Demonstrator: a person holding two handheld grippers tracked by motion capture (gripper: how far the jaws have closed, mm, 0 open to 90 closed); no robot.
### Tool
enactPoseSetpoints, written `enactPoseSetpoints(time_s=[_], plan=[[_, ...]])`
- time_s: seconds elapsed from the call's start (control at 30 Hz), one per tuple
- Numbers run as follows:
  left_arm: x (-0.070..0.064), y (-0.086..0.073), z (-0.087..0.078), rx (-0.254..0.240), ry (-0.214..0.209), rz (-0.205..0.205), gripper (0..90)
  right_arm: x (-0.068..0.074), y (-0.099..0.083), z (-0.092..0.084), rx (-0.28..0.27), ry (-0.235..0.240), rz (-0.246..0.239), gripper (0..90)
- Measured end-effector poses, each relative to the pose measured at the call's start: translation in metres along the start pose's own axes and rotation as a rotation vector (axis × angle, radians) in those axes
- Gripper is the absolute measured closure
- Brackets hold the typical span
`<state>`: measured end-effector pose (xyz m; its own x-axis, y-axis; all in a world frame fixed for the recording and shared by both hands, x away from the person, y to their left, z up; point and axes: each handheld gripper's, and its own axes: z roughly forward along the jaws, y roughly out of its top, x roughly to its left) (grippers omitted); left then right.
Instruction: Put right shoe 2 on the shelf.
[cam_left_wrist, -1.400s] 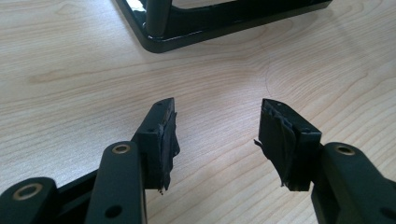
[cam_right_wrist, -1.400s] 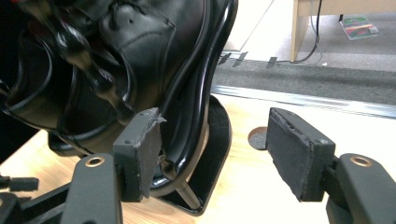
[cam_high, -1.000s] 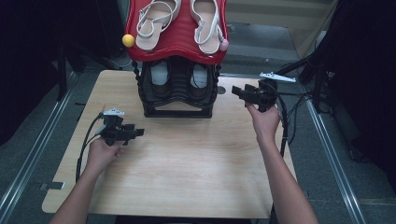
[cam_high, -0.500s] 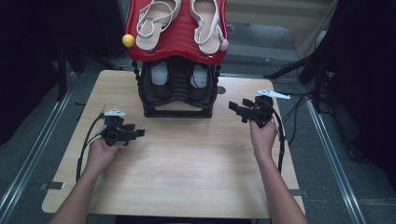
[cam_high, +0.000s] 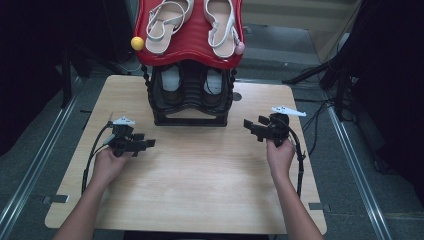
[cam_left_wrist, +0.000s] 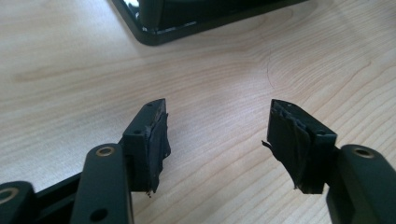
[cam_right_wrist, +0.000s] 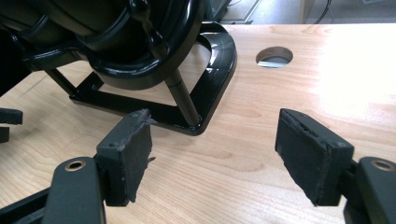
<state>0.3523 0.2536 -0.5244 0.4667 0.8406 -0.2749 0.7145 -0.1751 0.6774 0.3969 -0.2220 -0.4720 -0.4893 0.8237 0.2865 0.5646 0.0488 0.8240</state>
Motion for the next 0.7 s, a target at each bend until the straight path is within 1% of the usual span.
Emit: enactPoseSetpoints(time_s=[0.07,0.13,0.17,0.2,0.23,0.27,0.3,0.37,0.4,0.47,0.5,0.6,0.63,0.7], plan=[[0.000,0.000,0.000,-0.001,0.011,0.006,38.3,-0.001,-0.004,0.000,0.004,0.000,0.004,27.6],[0.000,0.000,0.001,-0.003,0.015,0.007,38.4,-0.002,-0.008,0.002,0.020,-0.012,-0.006,27.6],[0.001,0.000,0.001,-0.001,0.012,-0.003,38.2,-0.002,-0.010,0.002,0.024,-0.020,-0.010,27.6],[0.002,0.000,0.001,0.006,-0.002,-0.014,37.2,-0.002,-0.012,0.003,0.023,-0.013,-0.004,27.6],[0.003,0.000,0.002,0.013,-0.011,-0.009,36.1,-0.003,-0.014,0.003,0.025,-0.004,0.003,27.6],[0.003,-0.001,0.002,0.010,-0.017,-0.013,35.3,-0.003,-0.016,0.004,0.027,-0.002,0.008,27.6],[0.004,-0.001,0.002,0.011,-0.018,-0.006,35.4,-0.003,-0.019,0.004,0.028,-0.005,0.011,27.6],[0.003,-0.001,0.003,0.005,-0.007,0.004,35.5,-0.004,-0.022,0.005,0.046,-0.007,0.016,27.5],[0.003,-0.001,0.002,0.007,-0.002,0.010,35.6,-0.004,-0.023,0.005,0.051,0.000,0.020,27.4],[0.002,-0.001,0.002,-0.001,0.015,0.025,35.5,-0.004,-0.027,0.003,0.038,0.011,0.035,27.4],[0.002,-0.001,0.002,-0.002,0.021,0.029,35.5,-0.005,-0.028,0.003,0.038,0.008,0.032,27.4],[0.002,0.000,0.000,-0.016,0.018,0.026,35.2,-0.004,-0.031,0.001,0.033,-0.009,0.027,27.4],[0.003,0.000,0.000,-0.017,0.013,0.022,35.0,-0.005,-0.032,0.002,0.038,-0.012,0.020,27.4],[0.003,0.001,0.000,-0.030,0.021,0.020,34.4,-0.007,-0.034,0.003,0.050,-0.020,0.015,27.4]])
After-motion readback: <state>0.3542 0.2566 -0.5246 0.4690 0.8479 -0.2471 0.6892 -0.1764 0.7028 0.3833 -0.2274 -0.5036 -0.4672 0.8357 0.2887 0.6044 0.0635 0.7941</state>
